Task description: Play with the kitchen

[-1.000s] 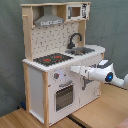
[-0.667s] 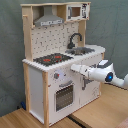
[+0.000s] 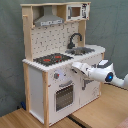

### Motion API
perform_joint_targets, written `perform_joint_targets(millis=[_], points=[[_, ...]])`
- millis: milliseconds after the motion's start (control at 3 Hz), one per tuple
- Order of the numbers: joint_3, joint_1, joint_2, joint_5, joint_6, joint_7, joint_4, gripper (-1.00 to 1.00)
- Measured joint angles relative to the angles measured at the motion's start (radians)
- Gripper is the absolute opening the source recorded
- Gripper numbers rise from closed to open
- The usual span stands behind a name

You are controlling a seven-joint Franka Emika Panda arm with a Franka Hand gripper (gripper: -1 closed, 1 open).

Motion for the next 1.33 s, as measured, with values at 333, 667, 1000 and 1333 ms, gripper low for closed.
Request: perform_joint_targets(millis=[333, 667, 1000, 1333], points=[[0.0, 0.001, 0.0, 0.005, 0.0, 0.111, 0.0, -1.0], [-0.001, 0.002, 0.0, 0.007, 0.0, 0.214, 0.0, -1.0], [0.0, 0.004, 0.003, 0.009, 0.0, 0.248, 0.0, -1.0], [0.0, 0.004, 0.003, 0.009, 0.0, 0.249, 0.0, 1.0]])
